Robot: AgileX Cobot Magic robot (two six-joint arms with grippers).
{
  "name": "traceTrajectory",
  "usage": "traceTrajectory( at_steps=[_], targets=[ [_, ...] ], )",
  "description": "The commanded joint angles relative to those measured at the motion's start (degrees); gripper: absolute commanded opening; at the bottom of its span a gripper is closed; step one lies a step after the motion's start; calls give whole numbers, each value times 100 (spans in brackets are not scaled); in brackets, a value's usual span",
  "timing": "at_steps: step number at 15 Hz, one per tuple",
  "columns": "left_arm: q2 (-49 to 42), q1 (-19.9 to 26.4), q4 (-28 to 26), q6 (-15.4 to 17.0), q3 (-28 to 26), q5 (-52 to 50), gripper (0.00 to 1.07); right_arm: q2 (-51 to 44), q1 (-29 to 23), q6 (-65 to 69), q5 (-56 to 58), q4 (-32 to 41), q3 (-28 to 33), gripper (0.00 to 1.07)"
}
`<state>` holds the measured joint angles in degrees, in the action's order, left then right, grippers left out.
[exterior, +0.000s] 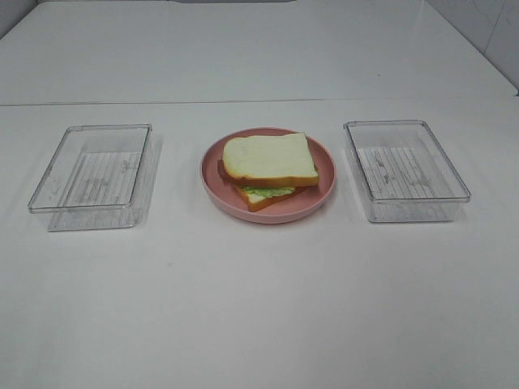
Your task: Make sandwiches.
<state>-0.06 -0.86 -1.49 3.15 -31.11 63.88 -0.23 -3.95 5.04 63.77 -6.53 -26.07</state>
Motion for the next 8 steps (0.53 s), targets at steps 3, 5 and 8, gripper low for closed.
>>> traceTrajectory(
  at_steps=[3,5,8],
  targets=[
    [-6,34,-235,-281,138,-235,101,-132,29,-74,-63,-6,11,98],
    [-11,34,-235,-275,138,-235,101,-132,23,-74,-63,-6,11,98],
    [-172,34,-229,-264,138,-235,101,-132,23,-74,-63,-6,11,98]
  ],
)
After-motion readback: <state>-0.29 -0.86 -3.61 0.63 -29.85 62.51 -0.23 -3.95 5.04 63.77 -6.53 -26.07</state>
